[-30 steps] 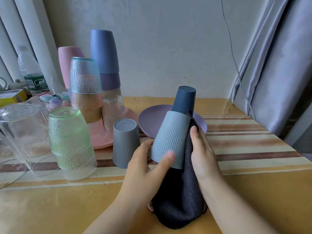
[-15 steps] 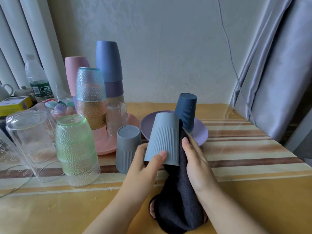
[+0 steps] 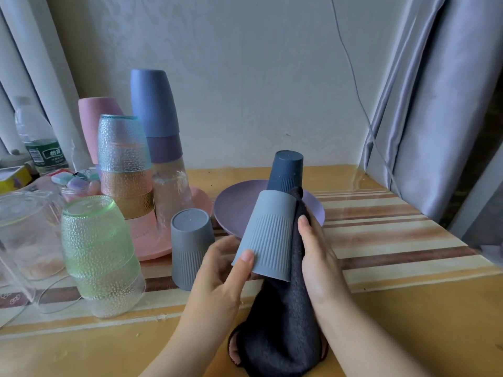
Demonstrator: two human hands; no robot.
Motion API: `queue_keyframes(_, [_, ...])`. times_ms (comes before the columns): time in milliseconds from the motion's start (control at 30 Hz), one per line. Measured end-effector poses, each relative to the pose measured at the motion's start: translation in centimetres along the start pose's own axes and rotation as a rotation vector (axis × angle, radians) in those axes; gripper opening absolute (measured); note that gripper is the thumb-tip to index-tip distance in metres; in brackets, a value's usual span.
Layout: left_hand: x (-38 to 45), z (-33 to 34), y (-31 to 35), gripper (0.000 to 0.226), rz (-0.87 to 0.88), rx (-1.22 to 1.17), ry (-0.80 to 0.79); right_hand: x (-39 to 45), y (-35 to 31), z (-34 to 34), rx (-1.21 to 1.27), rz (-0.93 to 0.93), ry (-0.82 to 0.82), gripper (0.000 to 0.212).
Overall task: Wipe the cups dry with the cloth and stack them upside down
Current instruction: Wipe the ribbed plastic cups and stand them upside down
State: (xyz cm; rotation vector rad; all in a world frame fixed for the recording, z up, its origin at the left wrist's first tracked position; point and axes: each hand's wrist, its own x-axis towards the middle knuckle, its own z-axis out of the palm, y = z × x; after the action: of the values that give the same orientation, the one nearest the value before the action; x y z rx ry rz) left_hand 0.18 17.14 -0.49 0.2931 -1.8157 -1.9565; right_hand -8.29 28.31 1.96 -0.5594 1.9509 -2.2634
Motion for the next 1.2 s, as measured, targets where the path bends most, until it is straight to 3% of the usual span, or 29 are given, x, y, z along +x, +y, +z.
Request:
queue_keyframes(133, [-0.5, 0.3, -0.1, 0.04, 0.059, 0.187, 0.022, -0.3, 0.3, 0.3, -0.052, -0.022, -0.014, 0.039])
queue_keyframes(300, [-0.1, -0.5, -0.6, 0.066, 0.065, 0.366, -0.025, -0.9, 0.3, 0.9, -0.1, -0.064, -0.038, 0.049])
queue_keyframes(400, [-0.2, -0.5, 0.2, 0.053, 0.017, 0.161, -0.171, -0.5, -0.3, 0.3, -0.101, -0.025, 0.016, 0.03])
queue_keyframes(467, [-0.2, -0.6, 0.8, 0.051, -0.06, -0.02, -0.244, -0.2, -0.2, -0.1, -0.065, 0.062, 0.031, 0.033])
queue_keyframes(533, [0.0, -0.6, 0.9, 0.048, -0.134, -0.165, -0.238, -0.4, -0.3, 0.2, 0.025, 0.185, 0.009, 0.033])
queue_keyframes(633, [0.4, -0.3, 0.9, 0.019, -0.204, -0.347, -0.187, -0.8, -0.1, 0.8, 0.122, 0.286, -0.041, 0.026])
queue_keyframes(700, [0.6, 0.0, 0.6, 0.025, -0.218, -0.373, -0.12, -1.3, 0.2, 1.1, 0.129, 0.29, -0.033, 0.027])
queue_keyframes(800, [0.5, 0.3, 0.3, 0.047, -0.135, -0.275, 0.066, -1.1, 0.3, 1.2, 0.034, 0.21, 0.034, 0.035])
queue_keyframes(900, [0.1, 0.1, 0.5, 0.04, 0.098, 0.035, 0.191, -1.2, -0.5, 1.0, -0.058, 0.055, 0.01, 0.023])
queue_keyframes(1067, [-0.5, 0.0, 0.8, 0.044, 0.097, 0.158, 0.113, -1.8, 0.3, 1.8, -0.112, -0.118, -0.086, 0.034])
queue_keyframes(1200, [-0.4, -0.5, 0.9, 0.042, 0.056, 0.199, -0.003, -2.0, 0.2, 2.1, -0.122, -0.117, -0.084, 0.038])
